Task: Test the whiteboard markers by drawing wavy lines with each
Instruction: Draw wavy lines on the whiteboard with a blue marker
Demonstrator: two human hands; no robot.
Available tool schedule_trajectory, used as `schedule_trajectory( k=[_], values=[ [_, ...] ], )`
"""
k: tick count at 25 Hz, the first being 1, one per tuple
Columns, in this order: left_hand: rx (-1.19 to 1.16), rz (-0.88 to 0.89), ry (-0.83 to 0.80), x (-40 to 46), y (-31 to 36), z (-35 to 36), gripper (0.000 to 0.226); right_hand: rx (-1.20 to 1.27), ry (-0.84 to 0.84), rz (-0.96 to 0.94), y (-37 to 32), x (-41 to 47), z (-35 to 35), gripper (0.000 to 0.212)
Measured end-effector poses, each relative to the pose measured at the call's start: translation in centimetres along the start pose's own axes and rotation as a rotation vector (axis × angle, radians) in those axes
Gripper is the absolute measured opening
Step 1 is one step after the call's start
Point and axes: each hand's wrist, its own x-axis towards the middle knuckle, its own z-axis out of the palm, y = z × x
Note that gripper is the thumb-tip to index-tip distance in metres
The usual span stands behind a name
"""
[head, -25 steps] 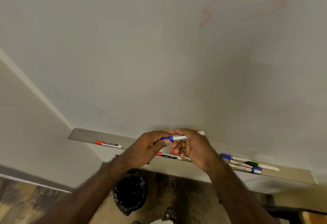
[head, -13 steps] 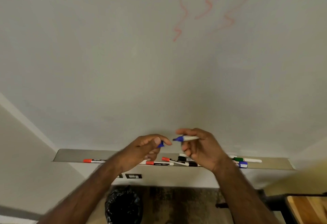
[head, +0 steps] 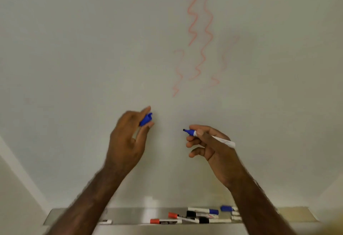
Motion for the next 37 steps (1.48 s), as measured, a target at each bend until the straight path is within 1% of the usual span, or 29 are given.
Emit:
schedule_trajectory(
  k=[3,5,6,8,10,13,16,21,26,29,32,35,37],
  values=[
    [0.101,0.188,0.295,6.7,1.5,-2.0,0.03,-0.073,0.017,-0.205,-4.1,2.2,3.4,0.025],
    [0.106,0.276,0.415,10.8,2.2,-3.1,0.029,-0.144,0.039,-0.341,-6.7,3.7,5.7,0.017],
    [0.113,0.307,0.441,12.8,2.2,-3.4,0.031,-0.185,0.054,-0.407,-8.0,4.5,6.9,0.014],
    [0.174,0.335,0.439,16.6,1.7,-3.9,0.035,-0.262,0.081,-0.534,-10.3,5.9,9.1,0.012],
    [0.286,0.333,0.378,19.5,0.8,-4.1,0.041,-0.36,0.101,-0.658,-12.5,7.1,11.0,0.012],
    [0.414,0.37,0.297,20.8,-1.1,-3.7,0.049,-0.555,0.148,-0.85,-15.0,8.7,13.1,0.015],
    [0.419,0.42,0.335,20.8,-2.0,-3.4,0.049,-0.669,0.238,-1.017,-16.3,10.7,14.6,0.018],
    [0.411,0.419,0.378,20.9,-2.3,-3.1,0.049,-0.695,0.366,-1.112,-17.0,13.5,15.9,0.014],
    [0.4,0.417,0.379,20.9,-2.6,-3.0,0.049,-0.749,0.391,-1.178,-16.8,14.7,16.5,0.014],
    [0.395,0.412,0.385,20.8,-2.7,-2.9,0.05,-0.682,0.456,-1.166,-15.7,14.2,16.1,0.011],
    [0.398,0.407,0.386,20.7,-2.8,-2.9,0.05,-0.702,0.455,-1.121,-13.8,13.5,15.6,0.009],
    [0.388,0.408,0.402,20.6,-2.8,-2.8,0.049,-0.632,0.509,-1.095,-12.6,13.0,14.6,0.009],
    [0.389,0.408,0.413,20.6,-2.9,-2.7,0.048,-0.634,0.508,-1.066,-11.3,12.4,14.3,0.009]
  ],
)
